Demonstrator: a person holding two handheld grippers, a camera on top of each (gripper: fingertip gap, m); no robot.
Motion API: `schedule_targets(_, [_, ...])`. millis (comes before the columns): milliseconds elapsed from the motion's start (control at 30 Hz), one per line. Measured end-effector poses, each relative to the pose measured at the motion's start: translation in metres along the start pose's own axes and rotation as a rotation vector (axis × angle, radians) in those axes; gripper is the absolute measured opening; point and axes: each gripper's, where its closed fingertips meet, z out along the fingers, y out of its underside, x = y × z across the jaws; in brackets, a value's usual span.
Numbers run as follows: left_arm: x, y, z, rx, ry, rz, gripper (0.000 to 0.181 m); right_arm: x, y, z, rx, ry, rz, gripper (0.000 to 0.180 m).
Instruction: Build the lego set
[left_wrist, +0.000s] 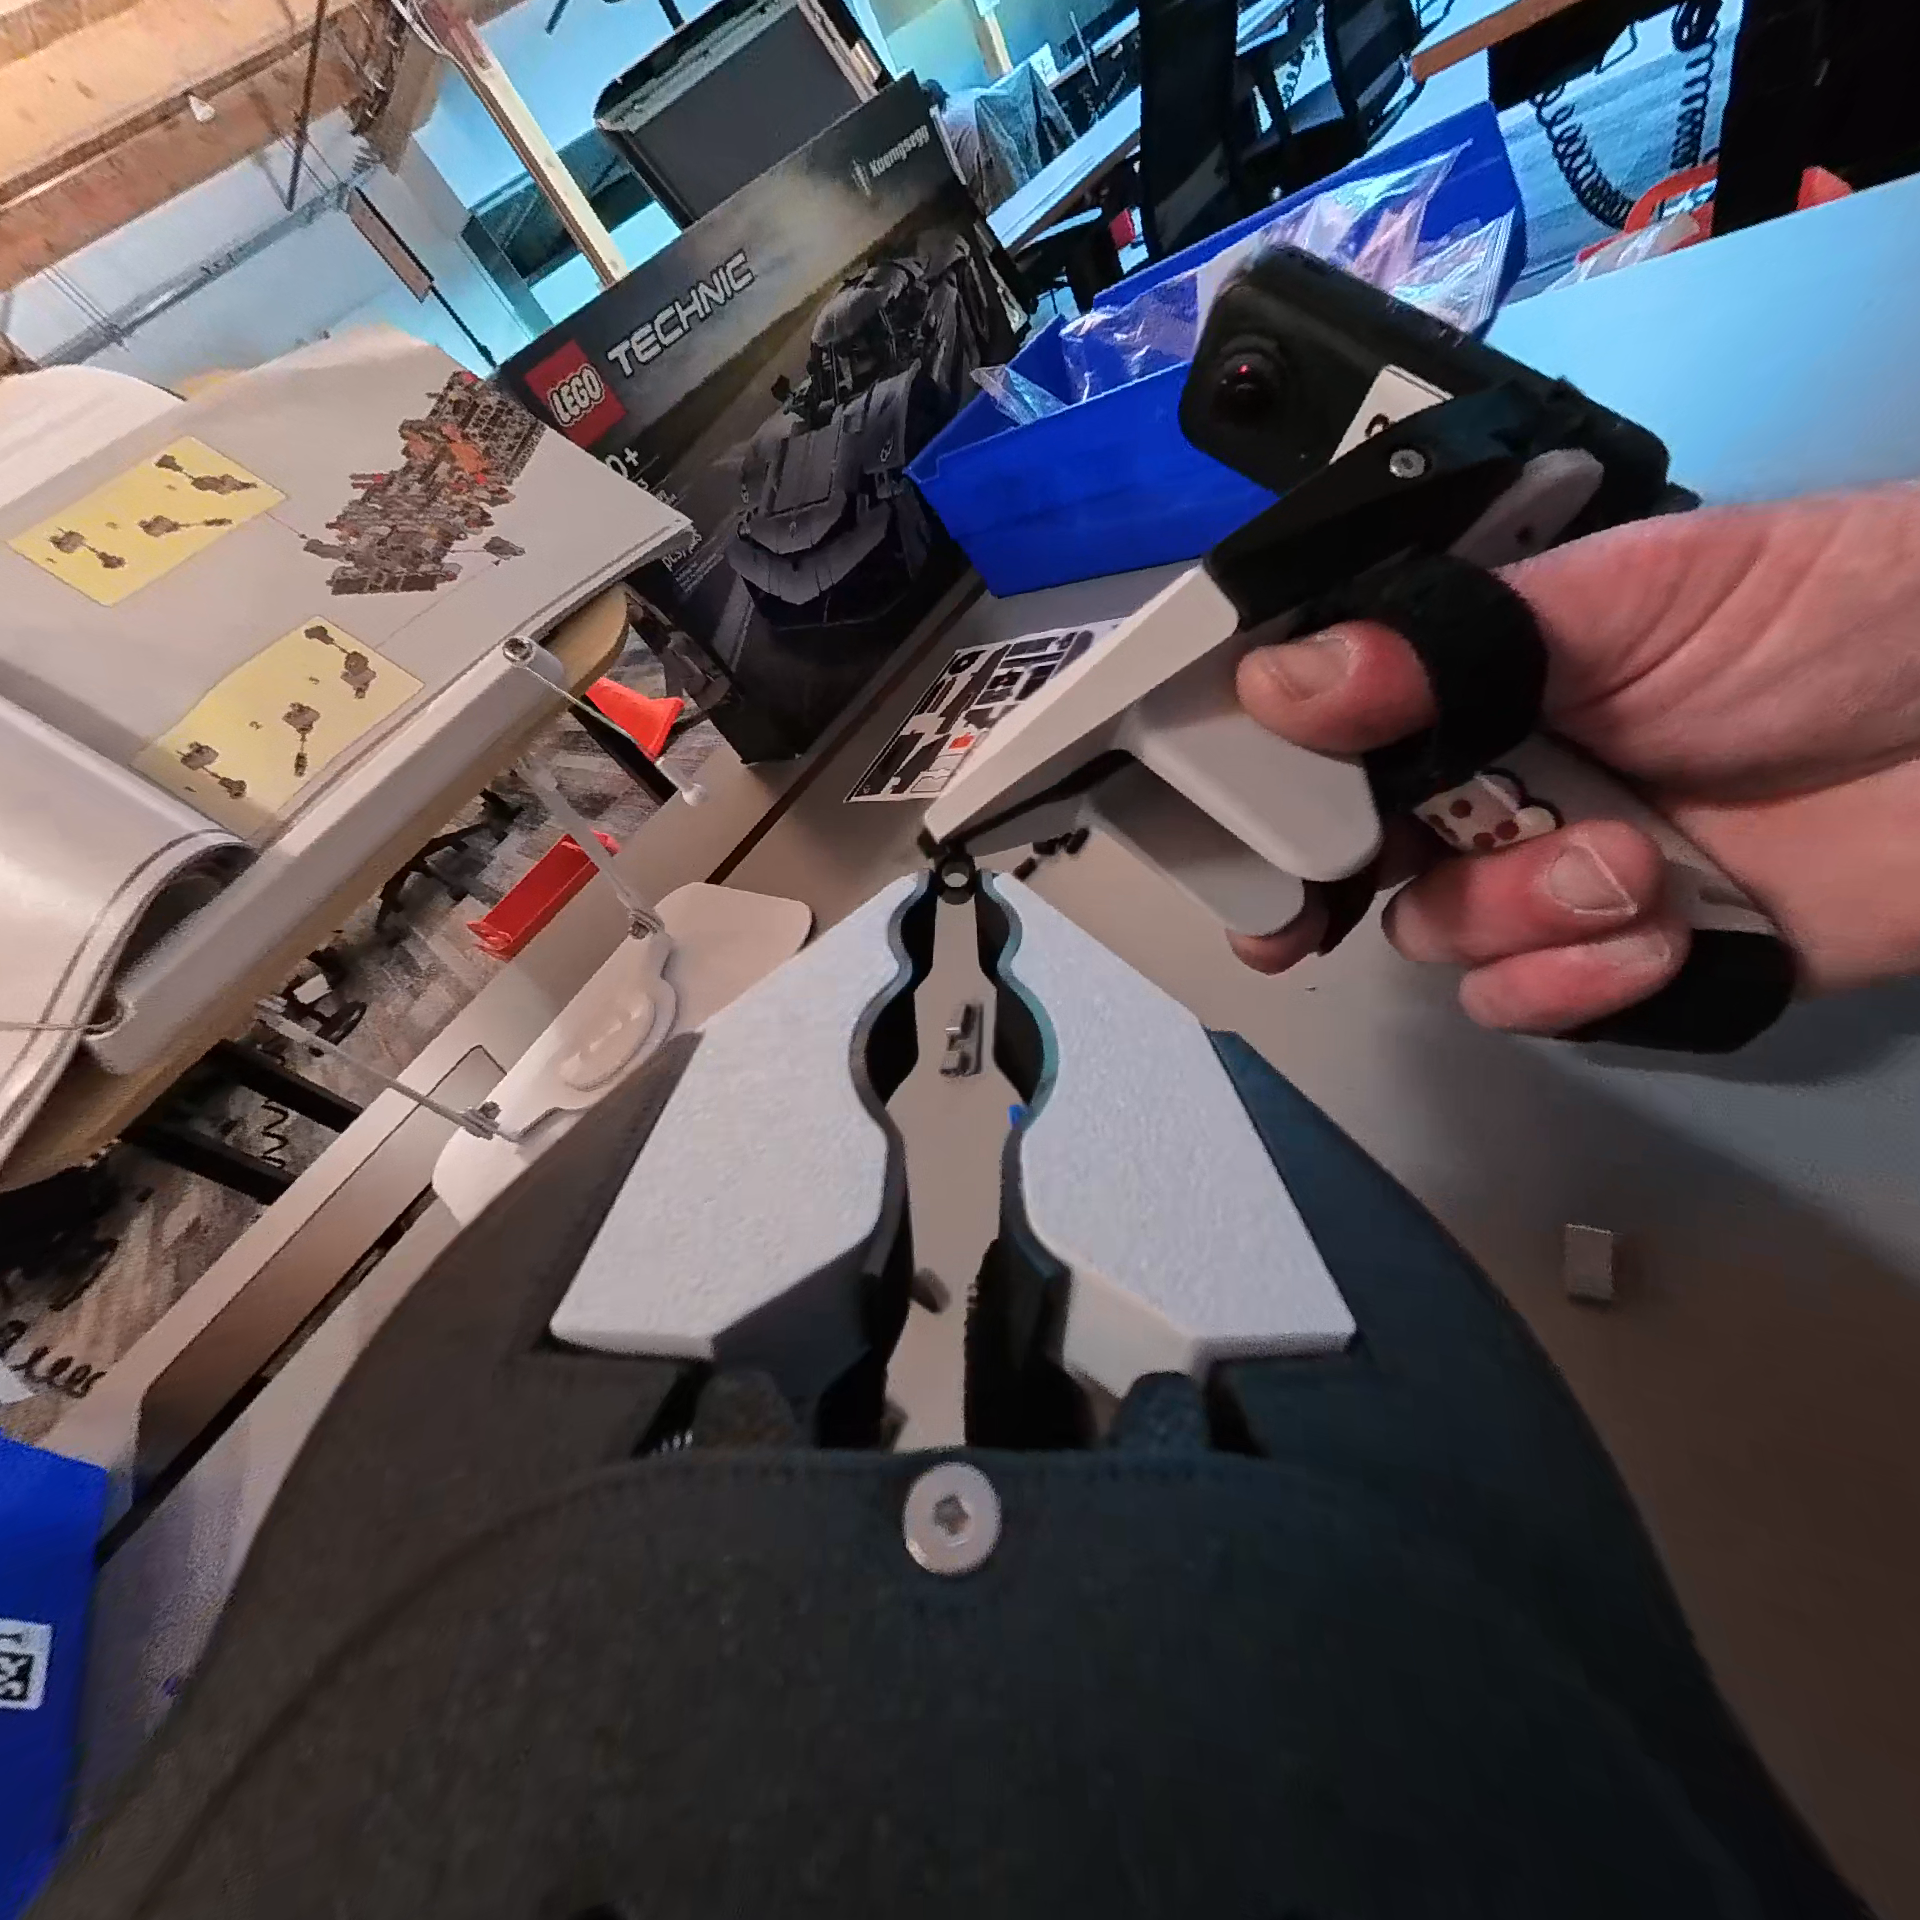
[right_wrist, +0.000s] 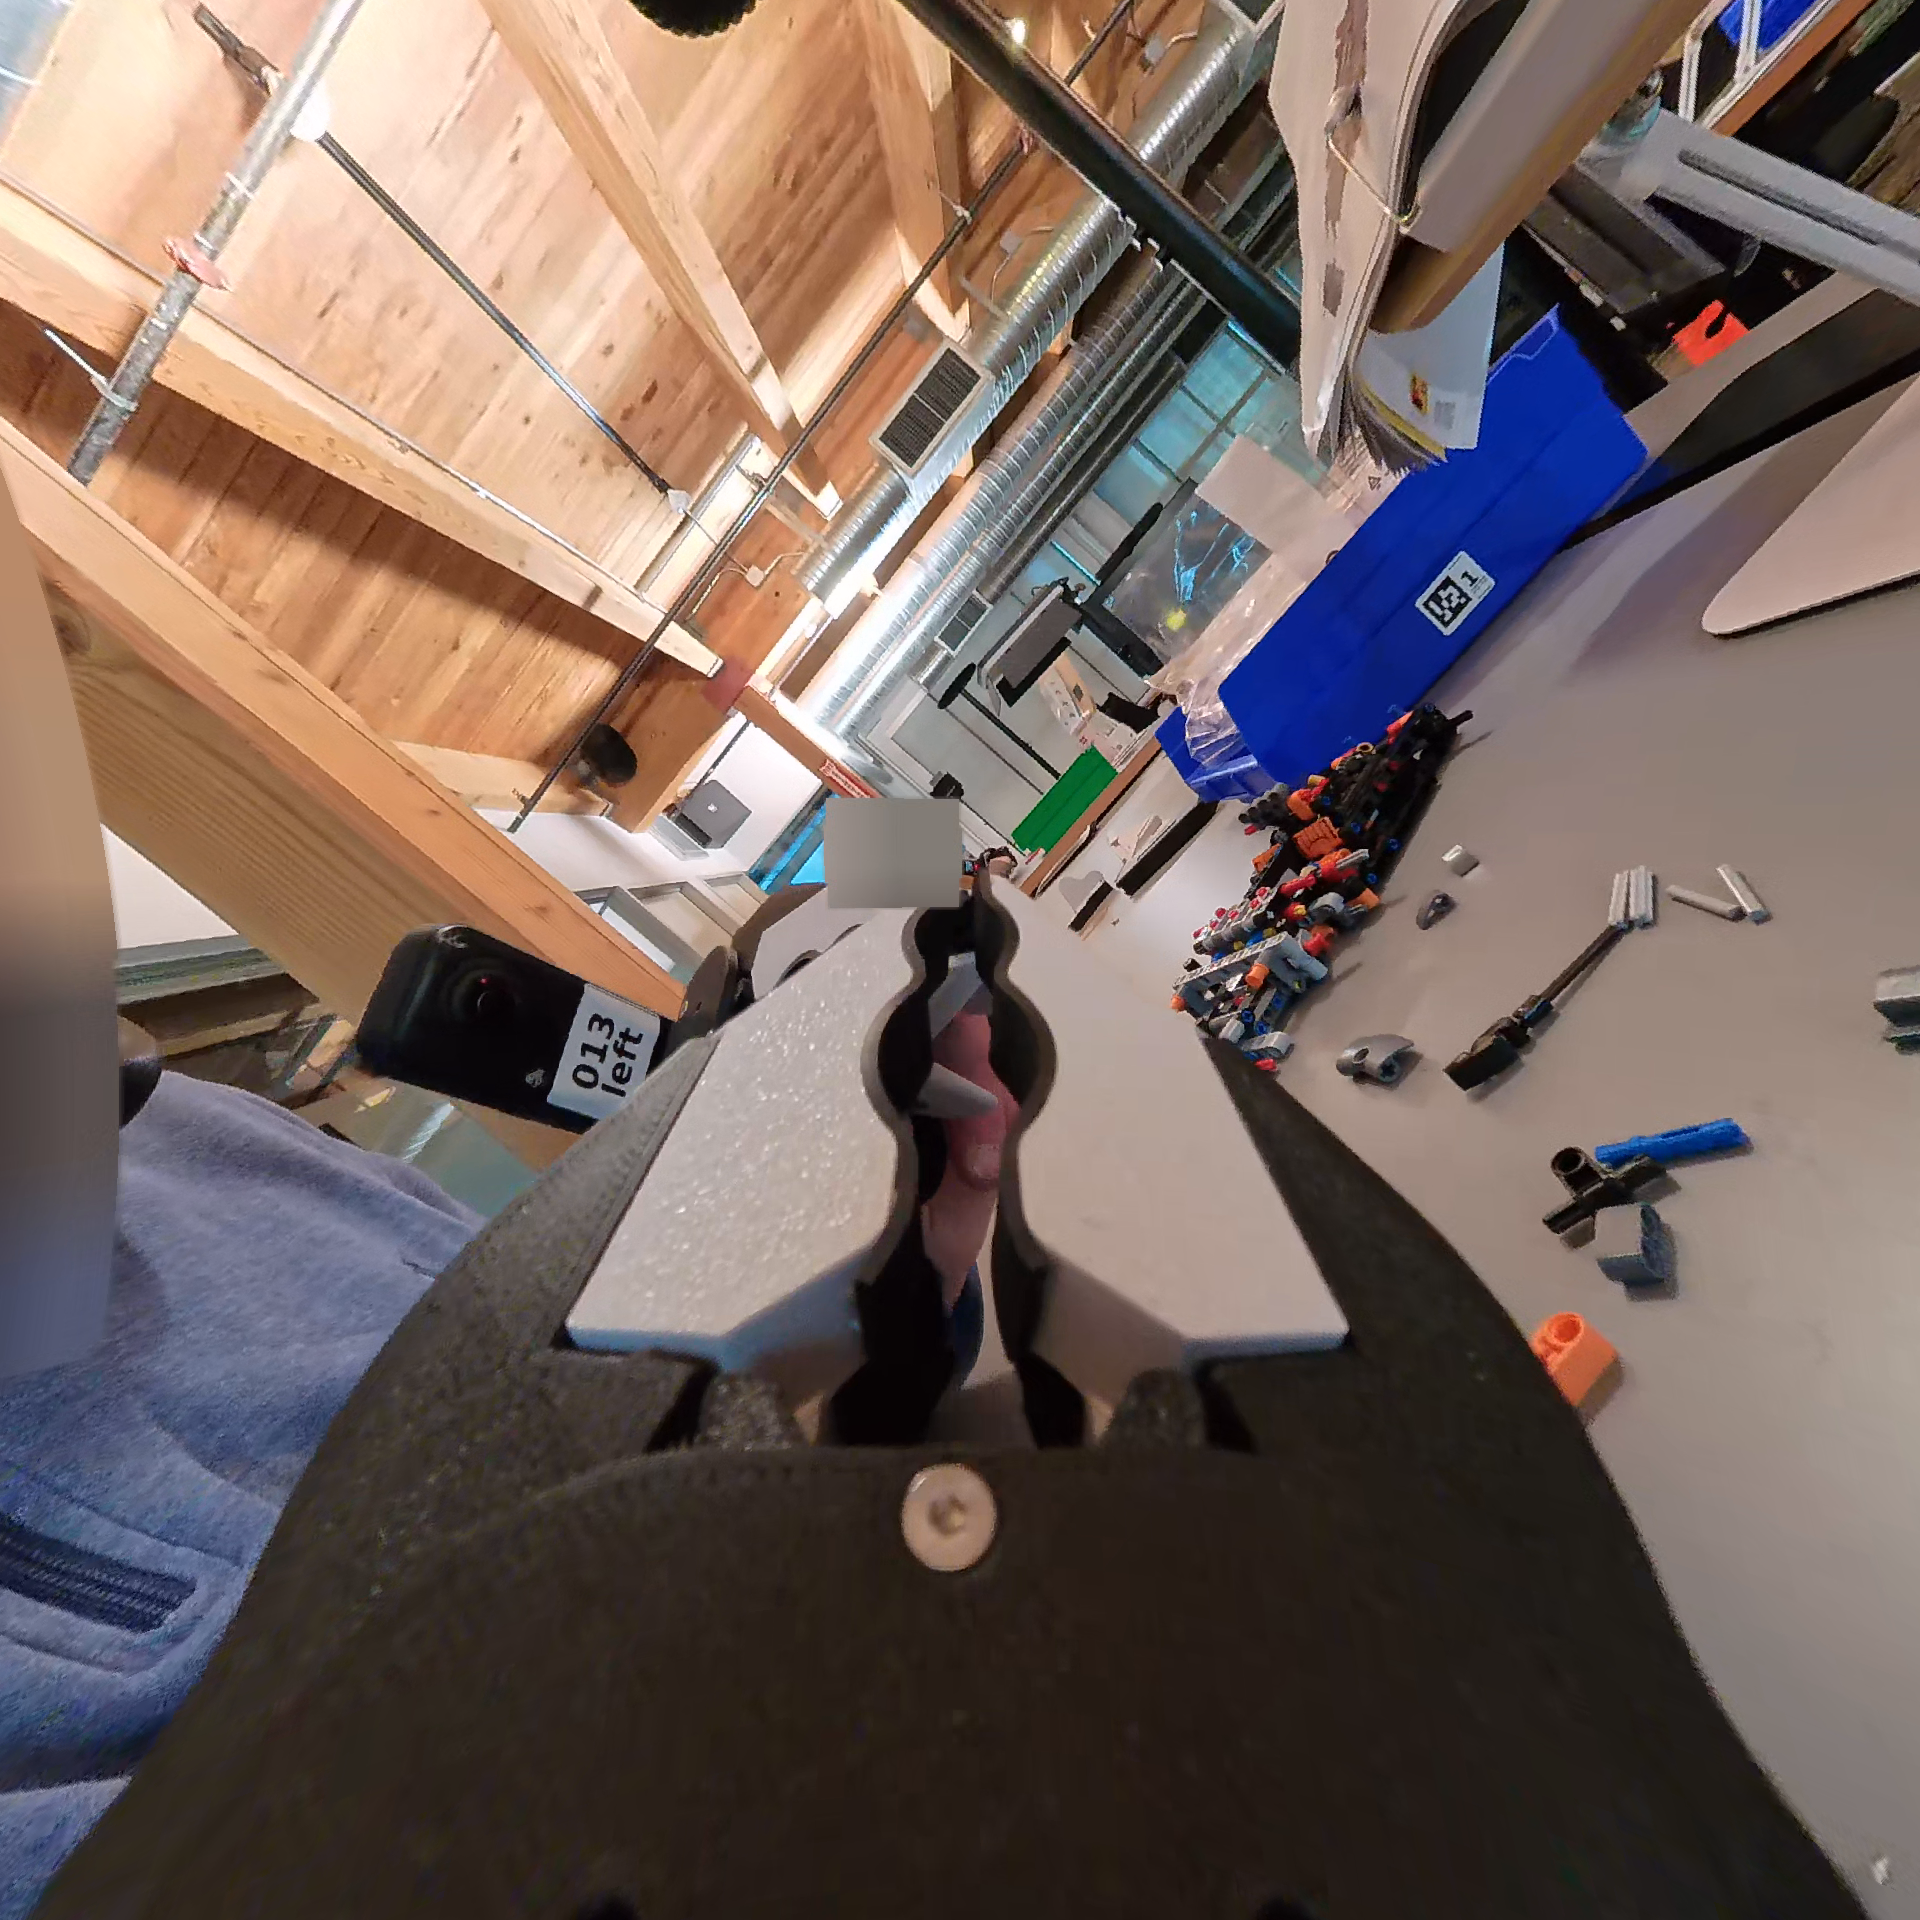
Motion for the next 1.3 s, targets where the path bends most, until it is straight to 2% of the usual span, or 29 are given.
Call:
schedule_targets(167, [0.006, 0.000, -0.002, -0.001, 0.037, -0.028, 0.004, -0.001, 0.004, -0.004, 0.002, 0.006, -0.009, 0.001])
schedule_targets(300, [0.009, 0.000, -0.009, 0.010, 0.069, -0.068, 0.005, -0.005, 0.003, -0.010, -0.024, 0.035, -0.041, 0.014])
schedule_targets(400, [0.002, 0.008, -0.020, 0.005, 0.077, -0.144, 0.005, -0.007, -0.013, -0.029, -0.046, 0.106, -0.169, 0.017])
schedule_targets(533, [-0.008, 0.030, -0.041, -0.052, 0.069, -0.183, 0.004, 0.008, -0.010, -0.058, -0.281, 0.308, -0.463, 0.013])
schedule_targets(667, [-0.010, 0.049, -0.057, -0.109, 0.058, -0.214, 0.005, 0.027, 0.013, -0.080, -0.546, 0.456, -0.602, 0.013])
schedule_targets(767, [-0.006, 0.063, -0.063, -0.154, 0.060, -0.227, 0.005, 0.040, 0.032, -0.073, -0.642, 0.517, -0.673, 0.014])
schedule_targets(1033, [0.007, 0.076, -0.067, -0.180, 0.071, -0.248, 0.005, 0.101, 0.051, -0.039, -0.858, 0.665, -0.788, 0.014])
schedule_targets(1167, [0.006, 0.081, -0.071, -0.179, 0.067, -0.271, 0.005, 0.115, 0.054, -0.037, -0.919, 0.696, -0.786, 0.013])
schedule_targets(1300, [0.003, 0.089, -0.075, -0.182, 0.063, -0.296, 0.005, 0.110, 0.063, -0.044, -0.989, 0.652, -0.755, 0.014])
